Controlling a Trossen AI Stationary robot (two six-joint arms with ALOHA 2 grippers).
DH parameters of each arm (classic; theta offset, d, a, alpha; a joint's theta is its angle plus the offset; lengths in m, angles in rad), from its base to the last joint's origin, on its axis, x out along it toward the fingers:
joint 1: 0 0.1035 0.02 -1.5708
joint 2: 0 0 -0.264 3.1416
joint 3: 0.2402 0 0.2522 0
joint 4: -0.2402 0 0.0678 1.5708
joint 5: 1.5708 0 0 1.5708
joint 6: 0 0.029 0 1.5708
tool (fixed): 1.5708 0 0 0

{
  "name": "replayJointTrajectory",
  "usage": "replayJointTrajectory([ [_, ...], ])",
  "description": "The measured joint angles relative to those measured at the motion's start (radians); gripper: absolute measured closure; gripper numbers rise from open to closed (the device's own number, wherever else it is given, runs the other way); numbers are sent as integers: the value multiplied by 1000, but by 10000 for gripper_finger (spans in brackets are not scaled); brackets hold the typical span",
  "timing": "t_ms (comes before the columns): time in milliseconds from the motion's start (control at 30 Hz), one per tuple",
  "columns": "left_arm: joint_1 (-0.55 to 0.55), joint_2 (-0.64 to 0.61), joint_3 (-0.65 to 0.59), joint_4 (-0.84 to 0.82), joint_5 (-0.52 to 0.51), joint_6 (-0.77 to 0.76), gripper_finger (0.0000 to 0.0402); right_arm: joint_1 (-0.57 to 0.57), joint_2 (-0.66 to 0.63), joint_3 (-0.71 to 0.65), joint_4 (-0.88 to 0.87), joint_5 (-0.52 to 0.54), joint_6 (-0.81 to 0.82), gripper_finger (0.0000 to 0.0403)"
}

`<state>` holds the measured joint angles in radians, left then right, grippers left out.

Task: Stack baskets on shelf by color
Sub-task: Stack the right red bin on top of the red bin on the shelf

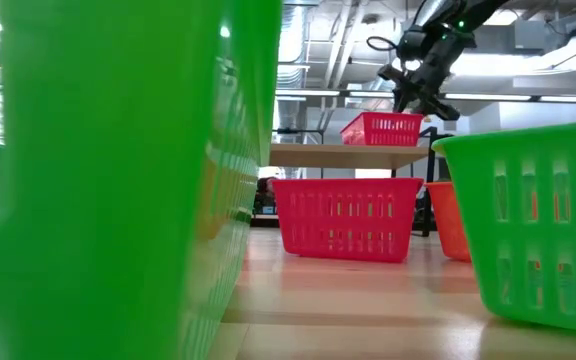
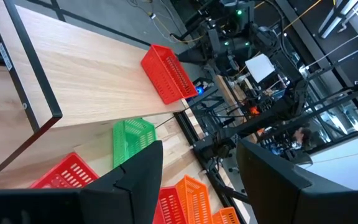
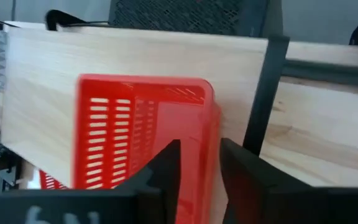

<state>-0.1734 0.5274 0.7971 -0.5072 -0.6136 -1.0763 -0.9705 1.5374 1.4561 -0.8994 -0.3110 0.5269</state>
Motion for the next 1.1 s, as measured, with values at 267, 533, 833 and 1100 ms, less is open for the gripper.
replayJointTrajectory([
  [267, 0, 0, 0, 0, 7, -2, 209, 16, -86, 168, -176, 3, -56, 222],
  [533, 0, 0, 0, 0, 7, -4, 209, 200, -234, 183, -467, 5, -94, 231],
  [833, 0, 0, 0, -3, 8, -1, 209, 660, -330, 154, -641, 189, 119, 227],
  [1100, 0, 2, 0, -4, 32, -3, 209, 1074, -357, -3, -638, 261, 542, 192],
])
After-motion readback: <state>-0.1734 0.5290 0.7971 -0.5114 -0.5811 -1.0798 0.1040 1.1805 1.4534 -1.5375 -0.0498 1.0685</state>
